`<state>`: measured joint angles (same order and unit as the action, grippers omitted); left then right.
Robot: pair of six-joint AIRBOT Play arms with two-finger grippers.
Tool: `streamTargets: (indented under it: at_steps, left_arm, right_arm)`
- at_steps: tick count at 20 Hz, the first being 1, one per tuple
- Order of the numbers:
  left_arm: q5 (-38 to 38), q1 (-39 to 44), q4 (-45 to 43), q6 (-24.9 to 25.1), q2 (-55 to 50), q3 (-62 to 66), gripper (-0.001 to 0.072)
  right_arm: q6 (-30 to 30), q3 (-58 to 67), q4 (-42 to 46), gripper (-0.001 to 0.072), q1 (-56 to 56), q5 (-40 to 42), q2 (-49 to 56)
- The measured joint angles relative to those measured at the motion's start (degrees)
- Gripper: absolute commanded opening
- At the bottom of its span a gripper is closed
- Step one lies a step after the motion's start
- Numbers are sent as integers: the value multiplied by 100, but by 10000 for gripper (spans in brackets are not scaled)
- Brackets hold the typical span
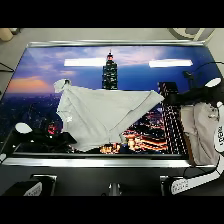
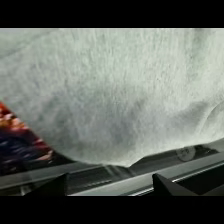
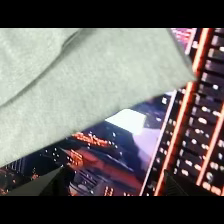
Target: Fold the shirts.
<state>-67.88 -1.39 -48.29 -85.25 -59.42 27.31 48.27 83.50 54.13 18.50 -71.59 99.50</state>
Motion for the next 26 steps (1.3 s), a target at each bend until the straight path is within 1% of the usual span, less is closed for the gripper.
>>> streamTargets:
  at_steps: [1,3,5,7,8,9,12,17,19,20,21,22,23,24,25,26]
  left_arm:
    - [118,162,61,-55,-24,-101,606]
    - [433,435,184,-175,-109,-212,605]
    - [691,649,297,-245,-214,-271,591]
    - [955,809,396,-299,-310,-306,134]
    - [1084,839,391,-302,-343,-313,36]
    - [1220,872,461,-299,-356,-304,30]
    - [1285,929,533,-166,-323,-243,30]
    - [1314,962,557,57,-37,-52,29]
    - [1318,964,566,90,101,22,29]
    - [1318,964,568,105,166,55,29]
    - [1318,964,568,114,221,87,29]
    - [1318,964,568,129,271,118,30]
    - [1318,964,568,151,308,149,29]
    - [1318,964,568,184,345,184,30]
    - [1318,964,568,214,372,221,29]
    - [1318,964,568,238,393,273,29]
  right_arm:
    - [-37,0,-35,668,-68,109,61]
    - [-81,0,-81,703,-212,291,166]
    - [-120,2,-109,706,-337,446,262]
    - [-138,0,-122,706,-413,542,350]
    - [-142,0,-120,706,-426,584,385]
    - [-146,0,-105,705,-442,623,413]
    - [-118,0,-50,703,-476,859,459]
    - [308,2,-20,701,-483,1528,579]
    - [501,7,-66,682,-485,1764,647]
    - [557,11,-133,661,-485,1864,691]
    - [612,11,-243,619,-485,1963,739]
    - [654,11,-345,552,-485,2044,785]
    - [695,13,-413,512,-485,2111,822]
    - [745,13,-483,347,-483,2170,855]
    - [791,13,-516,28,-487,2236,881]
    - [839,-2,-555,23,-487,2243,905]
